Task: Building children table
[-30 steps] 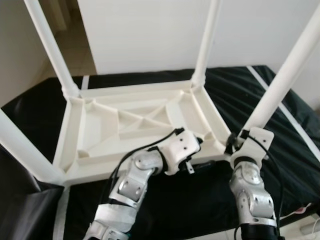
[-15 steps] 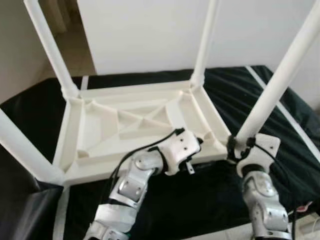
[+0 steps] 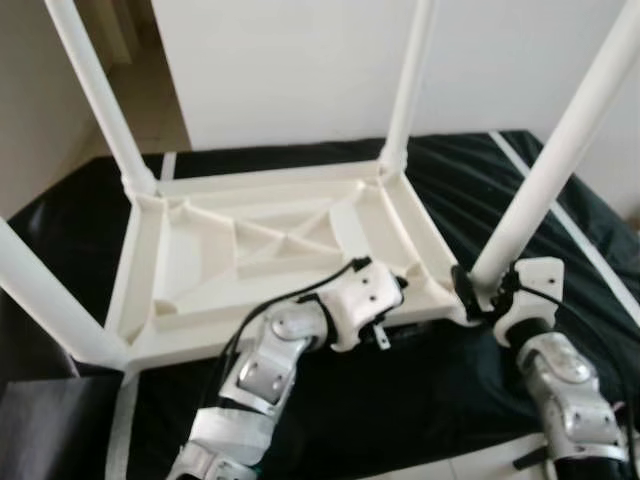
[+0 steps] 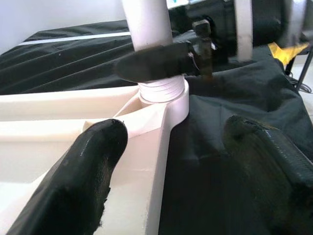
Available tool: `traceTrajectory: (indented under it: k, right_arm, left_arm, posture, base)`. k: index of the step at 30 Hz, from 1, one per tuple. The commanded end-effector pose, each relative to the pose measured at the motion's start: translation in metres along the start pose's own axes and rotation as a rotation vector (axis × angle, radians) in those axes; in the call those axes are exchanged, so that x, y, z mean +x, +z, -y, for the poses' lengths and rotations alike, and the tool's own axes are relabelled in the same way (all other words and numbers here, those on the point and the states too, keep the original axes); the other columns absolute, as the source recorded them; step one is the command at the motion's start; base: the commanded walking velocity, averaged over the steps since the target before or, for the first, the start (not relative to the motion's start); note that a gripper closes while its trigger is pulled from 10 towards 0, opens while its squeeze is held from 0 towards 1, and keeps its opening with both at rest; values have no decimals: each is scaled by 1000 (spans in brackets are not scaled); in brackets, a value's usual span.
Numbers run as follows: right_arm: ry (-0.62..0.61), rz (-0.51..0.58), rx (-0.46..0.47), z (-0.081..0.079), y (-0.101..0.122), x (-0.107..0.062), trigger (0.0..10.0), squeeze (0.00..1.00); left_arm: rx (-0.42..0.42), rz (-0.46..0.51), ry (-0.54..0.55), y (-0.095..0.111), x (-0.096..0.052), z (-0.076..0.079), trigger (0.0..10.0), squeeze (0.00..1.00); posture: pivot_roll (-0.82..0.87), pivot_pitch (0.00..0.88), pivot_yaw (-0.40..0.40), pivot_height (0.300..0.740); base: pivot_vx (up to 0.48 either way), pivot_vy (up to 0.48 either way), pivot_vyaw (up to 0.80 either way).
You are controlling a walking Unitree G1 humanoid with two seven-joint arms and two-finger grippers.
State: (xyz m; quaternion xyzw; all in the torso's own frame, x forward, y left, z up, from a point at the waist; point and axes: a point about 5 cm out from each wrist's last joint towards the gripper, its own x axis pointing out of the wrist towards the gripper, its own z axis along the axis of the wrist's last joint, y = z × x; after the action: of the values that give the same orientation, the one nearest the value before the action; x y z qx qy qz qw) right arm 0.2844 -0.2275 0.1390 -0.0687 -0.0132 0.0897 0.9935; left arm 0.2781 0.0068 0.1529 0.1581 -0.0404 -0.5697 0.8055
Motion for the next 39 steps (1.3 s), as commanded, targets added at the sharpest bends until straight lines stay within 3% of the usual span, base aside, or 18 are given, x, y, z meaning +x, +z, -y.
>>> traceTrajectory:
  k: [1,2,6,7,9,10,23,24,26,27,39]
  right_arm:
    - [94,-5,-20,-5,0,8,10000,0]
    - [140,-7,-54,-8,0,15,10000,0]
    - [152,-16,-61,-8,-2,17,10000,0]
    - [173,-23,-64,-7,-4,17,980,0]
    - [183,-27,-61,-7,-6,17,980,0]
    - [190,-36,-56,-7,-8,16,0,0]
    - [206,-87,-7,0,-23,7,0,0]
    - [189,-95,0,1,-24,7,3804,0]
    - [189,-95,0,1,-24,7,3804,0]
    - [163,-109,8,2,-25,7,10000,0]
    - [-97,-188,97,-5,-29,15,10000,0]
  left_arm:
    - [4,6,115,2,3,-6,10000,0]
    - [7,9,120,4,3,-7,10000,0]
    - [10,6,127,3,2,-8,10000,0]
    - [10,4,135,3,1,-9,10000,0]
    - [9,4,139,3,0,-10,10000,0]
    - [8,2,144,2,0,-10,10000,0]
    - [5,6,147,3,-1,-9,10000,0]
    - [4,6,145,3,-1,-9,10000,0]
    - [4,6,145,3,-1,-9,10000,0]
    - [5,6,143,3,-1,-9,10000,0]
    - [2,10,137,4,1,-8,10000,0]
  posture:
    - [-72,0,-15,740]
    - [-67,0,-18,740]
    - [-61,0,-21,740]
    - [-48,0,-30,740]
    - [-48,0,-30,740]
    - [-43,0,-35,740]
    - [-54,3,-26,740]
    - [-57,3,-23,740]
    - [-57,3,-23,740]
    - [-60,5,-22,740]
    - [-64,6,-26,740]
  base:
    - [0,0,0]
    - [0,0,0]
    - [0,0,0]
    - [0,0,0]
    - [0,0,0]
    - [0,0,0]
    - [0,0,0]
    - [0,0,0]
    - [0,0,0]
    - [0,0,0]
    - [0,0,0]
